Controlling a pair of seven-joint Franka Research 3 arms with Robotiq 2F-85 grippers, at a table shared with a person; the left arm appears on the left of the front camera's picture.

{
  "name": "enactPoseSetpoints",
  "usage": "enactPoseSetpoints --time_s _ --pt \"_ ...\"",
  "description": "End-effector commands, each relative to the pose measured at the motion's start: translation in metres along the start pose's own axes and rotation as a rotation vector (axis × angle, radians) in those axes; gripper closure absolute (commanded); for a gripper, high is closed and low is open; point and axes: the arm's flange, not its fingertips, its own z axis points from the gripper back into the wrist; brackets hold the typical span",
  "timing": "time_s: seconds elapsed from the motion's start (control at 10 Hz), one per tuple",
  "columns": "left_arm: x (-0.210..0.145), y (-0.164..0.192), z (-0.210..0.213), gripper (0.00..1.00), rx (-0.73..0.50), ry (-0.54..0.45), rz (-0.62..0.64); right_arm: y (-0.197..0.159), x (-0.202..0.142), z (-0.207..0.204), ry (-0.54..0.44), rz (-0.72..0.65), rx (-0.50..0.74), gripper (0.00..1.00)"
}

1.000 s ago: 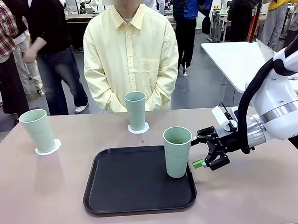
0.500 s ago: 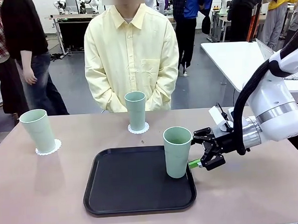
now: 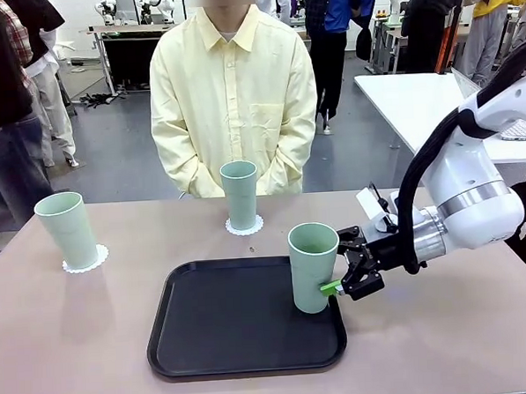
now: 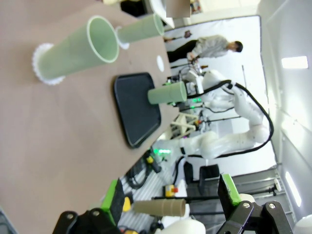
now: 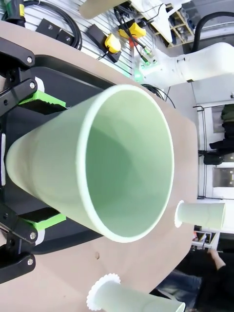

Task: Place coasters on the table and set cups on them.
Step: Take one Reusable plastic cup from the Flat Tray and place it on a coaster set by the human.

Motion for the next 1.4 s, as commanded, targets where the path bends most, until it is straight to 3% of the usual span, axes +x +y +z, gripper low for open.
enactPoseSetpoints --time_s 0.0,0.3,0.4,0.5,0.6,0.7,0.8,0.9,1.0,1.3 --pt "-0.001 -0.002 0.0 0.0 0.001 -0.01 -0.001 -0.008 0.001 -0.014 -0.046 -0.03 -0.001 0.0" --pt "-0.001 -0.002 0.0 0.0 0.001 -0.01 -0.001 -0.008 0.002 -0.02 -0.085 -0.026 0.035 0.0" --pt "-0.001 -0.002 0.0 0.0 0.001 -0.01 -0.001 -0.009 0.001 -0.019 -0.089 -0.023 0.054 0.6" --pt "-0.001 -0.002 0.0 0.0 0.001 -0.01 -0.001 -0.009 0.001 -0.018 -0.093 -0.026 0.056 0.6" --pt "-0.001 -0.002 0.0 0.0 0.001 -0.01 -0.001 -0.009 0.0 -0.017 -0.094 -0.025 0.06 1.0" --pt "-0.001 -0.002 0.0 0.0 0.001 -0.01 -0.001 -0.008 0.0 -0.017 -0.094 -0.021 0.065 0.62" --pt "-0.001 -0.002 0.0 0.0 0.001 -0.01 -0.001 -0.005 0.003 -0.016 -0.09 -0.018 0.067 1.0" --pt "-0.001 -0.002 0.0 0.0 0.001 -0.01 -0.001 0.001 0.012 -0.012 -0.077 -0.023 0.053 0.74" --pt "-0.001 -0.002 0.0 0.0 0.001 -0.01 -0.001 0.005 0.031 -0.004 -0.067 -0.034 0.043 1.0" --pt "-0.001 -0.002 0.0 0.0 0.001 -0.01 -0.001 0.022 0.118 0.032 -0.078 0.024 0.006 1.0"
